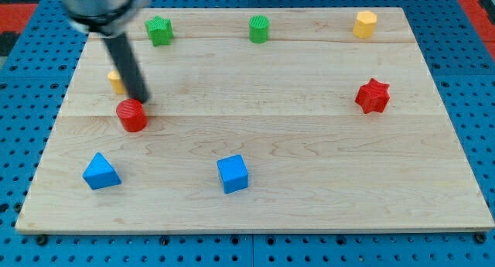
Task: Push the red circle vertically to the bottom of the red star
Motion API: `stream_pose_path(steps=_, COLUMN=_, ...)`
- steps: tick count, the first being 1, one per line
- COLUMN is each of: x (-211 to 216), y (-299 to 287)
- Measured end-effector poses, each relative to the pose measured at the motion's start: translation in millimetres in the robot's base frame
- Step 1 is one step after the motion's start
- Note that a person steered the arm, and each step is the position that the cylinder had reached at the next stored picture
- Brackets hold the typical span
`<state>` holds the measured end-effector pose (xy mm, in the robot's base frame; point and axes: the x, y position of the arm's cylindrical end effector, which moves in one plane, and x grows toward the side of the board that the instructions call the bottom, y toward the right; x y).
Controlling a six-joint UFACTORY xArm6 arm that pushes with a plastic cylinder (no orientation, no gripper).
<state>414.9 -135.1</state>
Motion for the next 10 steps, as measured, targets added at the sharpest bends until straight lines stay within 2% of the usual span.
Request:
stream_pose_path(steps=1, x=-1.9, y=-74.7)
stream_pose_path(steps=2, x=3.2, y=-117.2)
stream_pose_path(steps=3, x=40.1, y=-69.5)
stream_pose_path(steps=4, x=41.0, y=48.8)
stream_pose_path(steps=5, x=43.3, y=140.8)
stream_pose_path(steps=6, x=51.4, y=95.5)
stream_pose_path(steps=8, x=77.2, y=242.6)
stream_pose_path(steps=9, x=116.1, y=255.2)
stream_pose_path(steps=10, x=120.4, y=282.3)
